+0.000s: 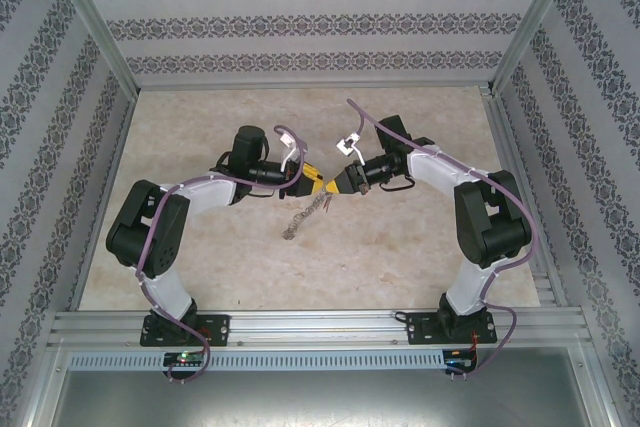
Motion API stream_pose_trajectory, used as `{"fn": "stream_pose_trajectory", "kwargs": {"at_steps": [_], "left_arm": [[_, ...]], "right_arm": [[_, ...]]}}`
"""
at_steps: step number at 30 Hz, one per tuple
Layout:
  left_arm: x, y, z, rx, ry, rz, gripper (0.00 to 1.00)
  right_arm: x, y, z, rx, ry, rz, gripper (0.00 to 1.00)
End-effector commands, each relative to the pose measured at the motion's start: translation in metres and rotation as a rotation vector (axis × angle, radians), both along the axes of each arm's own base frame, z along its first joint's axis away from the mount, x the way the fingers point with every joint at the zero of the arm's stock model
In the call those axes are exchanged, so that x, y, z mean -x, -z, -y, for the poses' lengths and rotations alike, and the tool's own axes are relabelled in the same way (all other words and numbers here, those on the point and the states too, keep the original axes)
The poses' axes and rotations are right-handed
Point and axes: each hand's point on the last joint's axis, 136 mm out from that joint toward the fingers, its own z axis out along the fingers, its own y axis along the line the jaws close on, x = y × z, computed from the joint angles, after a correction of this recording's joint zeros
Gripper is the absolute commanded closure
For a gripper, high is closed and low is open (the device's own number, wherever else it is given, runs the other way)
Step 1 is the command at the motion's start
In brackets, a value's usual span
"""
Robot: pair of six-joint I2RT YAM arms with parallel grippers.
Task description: Put the keys on the keyring
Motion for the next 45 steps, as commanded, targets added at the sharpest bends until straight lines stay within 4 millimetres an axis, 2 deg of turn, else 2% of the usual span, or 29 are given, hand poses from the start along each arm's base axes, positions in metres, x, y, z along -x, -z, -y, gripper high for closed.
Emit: {"fn": "stream_pose_trajectory", "kwargs": {"at_steps": [1,13,33,42,45], "left_arm": [[0.007,-0.013,0.000,0.035,0.072,0.010,0.72],[0.017,0.005,-0.002,0.008,0.114,-0.044,0.73],[0.007,0.018,0.004,-0.013,0.100,-0.055,0.72],[0.008,0.017,0.010,-0.003,0.114,-0.055,0.77],[0.009,0.017,0.010,-0.009,0.117,-0.063,0.82]], "right_arm": [[0.000,-0.016,-0.004,-0.057,-0.031,0.032,1.00],[-0.003,-0.012,-0.004,-0.049,-0.026,0.027,1.00],[-0.005,-0.008,-0.006,-0.041,-0.028,0.020,1.00],[-0.005,-0.005,-0.006,-0.035,-0.026,0.014,1.00],[-0.005,-0.005,-0.006,-0.033,-0.025,0.016,1.00]]}}
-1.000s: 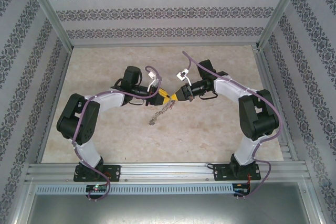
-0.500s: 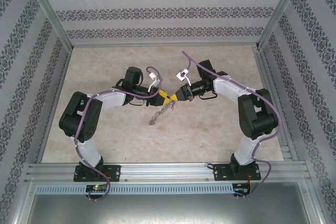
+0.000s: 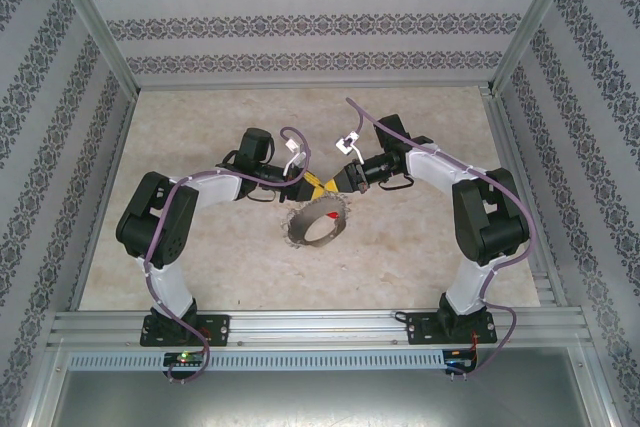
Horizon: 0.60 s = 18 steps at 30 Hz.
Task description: Put the keys on the keyring
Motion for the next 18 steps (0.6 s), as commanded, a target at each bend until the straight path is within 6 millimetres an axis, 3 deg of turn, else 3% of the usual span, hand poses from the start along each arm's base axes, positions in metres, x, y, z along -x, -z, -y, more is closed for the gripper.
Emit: {"fn": "stream_pose_trajectory", "kwargs": {"at_steps": [1,6,10,15,18], "left_arm": [[0.000,-0.008,0.006,0.015,0.032,0.034,0.82],[-0.005,-0.008,0.002,-0.007,-0.036,0.061,0.82],[-0.016,-0.015,-0.007,-0.017,-0.151,0.089,0.79],[-0.022,-0.035,-0.016,-0.015,-0.277,0.119,0.75],[-0.019,-0.053,-0.025,-0.011,-0.348,0.159,0.72]], "right_arm": [[-0.001,-0.008,-0.004,-0.033,-0.024,0.024,1.00],[-0.020,0.003,0.005,0.042,0.111,-0.002,0.99],[-0.034,0.038,0.028,0.238,0.333,-0.104,0.73],[-0.022,0.072,0.060,0.446,0.555,-0.194,0.59],[-0.010,0.081,0.069,0.490,0.620,-0.230,0.56]]}}
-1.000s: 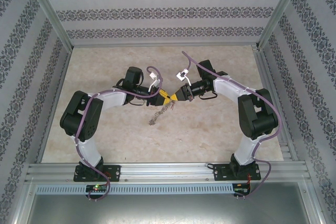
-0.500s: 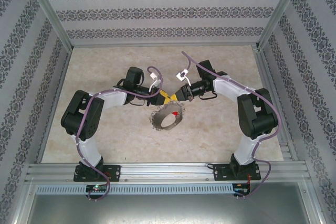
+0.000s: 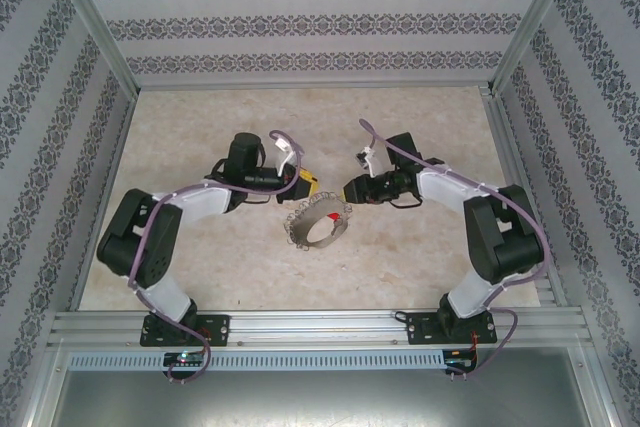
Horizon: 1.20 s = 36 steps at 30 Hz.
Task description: Put the keys on the keyring
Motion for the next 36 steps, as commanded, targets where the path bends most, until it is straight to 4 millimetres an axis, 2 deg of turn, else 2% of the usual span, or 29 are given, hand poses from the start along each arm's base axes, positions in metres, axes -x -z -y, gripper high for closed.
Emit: {"fn": "stream_pose_trajectory", "kwargs": {"at_steps": [1,6,9,11,12,18,21,24,26,27,28,29,30,32,36], "left_arm": [[-0.008,-0.038,-0.012,0.031,-0.126,0.106,0.71],[-0.021,-0.045,-0.033,0.000,-0.312,0.130,0.67],[-0.018,-0.059,-0.037,0.028,-0.344,0.141,0.67],[-0.015,-0.068,-0.040,0.037,-0.361,0.152,0.61],[-0.016,-0.070,-0.042,0.030,-0.371,0.149,0.56],[-0.016,-0.066,-0.040,-0.002,-0.355,0.122,0.49],[-0.020,-0.065,-0.043,-0.004,-0.387,0.127,0.49],[-0.018,-0.075,-0.047,0.010,-0.405,0.159,0.49],[-0.018,-0.081,-0.052,0.019,-0.437,0.175,0.40],[-0.020,-0.083,-0.056,0.023,-0.473,0.173,0.33],[-0.023,-0.083,-0.061,0.030,-0.509,0.173,0.24],[-0.024,-0.082,-0.064,0.041,-0.529,0.169,0.05],[-0.024,-0.083,-0.065,0.058,-0.539,0.166,0.00],[-0.022,-0.078,-0.061,0.058,-0.513,0.143,0.00],[-0.016,-0.060,-0.041,0.008,-0.373,0.061,0.00]], "right_arm": [[-0.001,0.008,0.016,0.094,0.160,-0.019,0.55],[0.005,0.030,0.010,0.127,0.158,-0.064,0.55],[0.008,0.044,-0.002,0.136,0.138,-0.089,0.57],[0.009,0.052,-0.007,0.144,0.128,-0.100,0.58],[0.010,0.056,-0.007,0.155,0.129,-0.101,0.58],[0.009,0.061,-0.004,0.183,0.129,-0.102,0.63],[0.010,0.061,-0.001,0.204,0.126,-0.099,0.70],[0.011,0.060,0.003,0.218,0.130,-0.091,0.84],[0.011,0.058,0.001,0.214,0.119,-0.088,0.96],[0.011,0.056,0.001,0.210,0.114,-0.084,1.00],[0.009,0.052,0.000,0.206,0.111,-0.075,1.00],[0.009,0.047,-0.001,0.200,0.105,-0.068,1.00],[0.009,0.041,-0.003,0.193,0.095,-0.060,1.00],[0.008,0.023,-0.007,0.185,0.073,-0.028,1.00],[0.012,-0.009,-0.017,0.230,0.003,0.041,1.00]]}}
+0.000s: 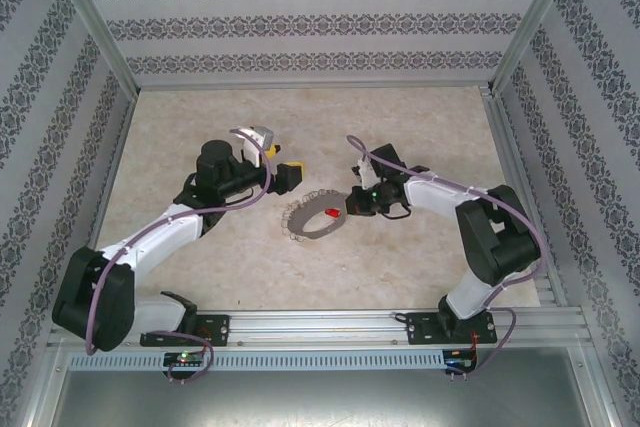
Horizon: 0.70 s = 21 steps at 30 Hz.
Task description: Put the keys on the keyring
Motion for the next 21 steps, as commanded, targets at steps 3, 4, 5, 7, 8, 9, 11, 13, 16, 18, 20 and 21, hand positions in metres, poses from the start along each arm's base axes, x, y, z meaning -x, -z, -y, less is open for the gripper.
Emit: {"fn": "stream_pose_trajectory", "kwargs": {"at_steps": [3,4,5,7,8,9,11,13,16,18,20,21], "left_arm": [[-0.003,0.017,0.019,0.028,0.099,-0.135,0.00],[-0.007,0.022,0.020,0.038,0.094,-0.165,0.00],[-0.010,0.026,0.021,0.047,0.081,-0.199,0.00],[-0.014,0.038,0.022,0.056,0.073,-0.269,0.00],[-0.017,0.041,0.023,0.053,0.065,-0.300,0.00],[-0.016,0.043,0.025,0.057,0.079,-0.313,0.00],[-0.008,0.041,0.033,0.089,0.147,-0.298,0.00],[-0.002,0.043,0.034,0.081,0.148,-0.283,0.00],[0.010,0.050,0.038,0.011,0.153,-0.253,0.00],[0.022,0.060,0.042,-0.075,0.153,-0.240,0.00],[0.027,0.070,0.043,-0.146,0.128,-0.234,0.00],[0.028,0.074,0.042,-0.164,0.108,-0.236,0.00]], "right_arm": [[0.005,-0.041,-0.011,0.092,-0.118,0.088,1.00],[0.005,-0.043,-0.014,0.092,-0.123,0.091,1.00],[0.004,-0.044,-0.015,0.093,-0.123,0.094,1.00],[0.004,-0.045,-0.016,0.086,-0.119,0.095,1.00],[0.004,-0.046,-0.017,0.084,-0.114,0.098,1.00],[0.004,-0.046,-0.017,0.081,-0.112,0.100,1.00],[0.003,-0.045,-0.017,0.078,-0.111,0.101,1.00],[0.003,-0.043,-0.017,0.083,-0.113,0.095,1.00],[0.004,-0.037,-0.015,0.096,-0.109,0.085,1.00],[0.003,-0.033,-0.014,0.107,-0.105,0.084,1.00],[0.002,-0.026,-0.013,0.119,-0.103,0.073,1.00],[0.001,-0.023,-0.014,0.120,-0.104,0.069,1.00]]}}
